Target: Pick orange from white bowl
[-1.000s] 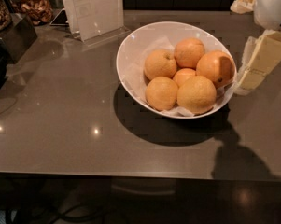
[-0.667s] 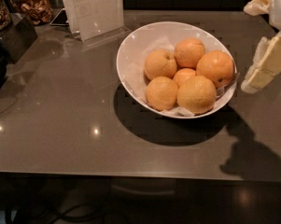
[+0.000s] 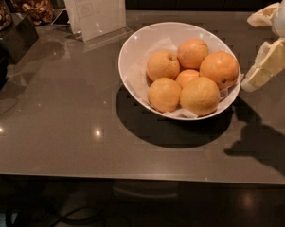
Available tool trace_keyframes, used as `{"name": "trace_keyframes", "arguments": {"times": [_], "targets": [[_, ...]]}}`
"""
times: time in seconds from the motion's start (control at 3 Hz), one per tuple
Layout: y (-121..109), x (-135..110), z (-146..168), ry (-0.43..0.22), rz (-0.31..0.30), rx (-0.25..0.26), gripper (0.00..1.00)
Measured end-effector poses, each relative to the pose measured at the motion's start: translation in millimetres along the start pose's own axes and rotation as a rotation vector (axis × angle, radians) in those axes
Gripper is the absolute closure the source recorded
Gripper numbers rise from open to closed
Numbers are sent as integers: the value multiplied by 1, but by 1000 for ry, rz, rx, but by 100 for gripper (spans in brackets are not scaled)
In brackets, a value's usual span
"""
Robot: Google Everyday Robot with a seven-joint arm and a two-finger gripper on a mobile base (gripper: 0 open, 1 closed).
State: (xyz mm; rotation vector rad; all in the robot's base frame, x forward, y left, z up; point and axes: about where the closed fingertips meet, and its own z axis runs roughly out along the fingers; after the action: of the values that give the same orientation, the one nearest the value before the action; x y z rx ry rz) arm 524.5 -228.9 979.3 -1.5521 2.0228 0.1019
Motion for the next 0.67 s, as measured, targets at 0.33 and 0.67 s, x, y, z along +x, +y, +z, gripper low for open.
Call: {"name": "trace_keyframes", "arguments": {"times": [0.33,0.67], "targets": [[-1,0,2,-3,2,-3,0],[-2,-3,15,-39,14,-22,0]]}}
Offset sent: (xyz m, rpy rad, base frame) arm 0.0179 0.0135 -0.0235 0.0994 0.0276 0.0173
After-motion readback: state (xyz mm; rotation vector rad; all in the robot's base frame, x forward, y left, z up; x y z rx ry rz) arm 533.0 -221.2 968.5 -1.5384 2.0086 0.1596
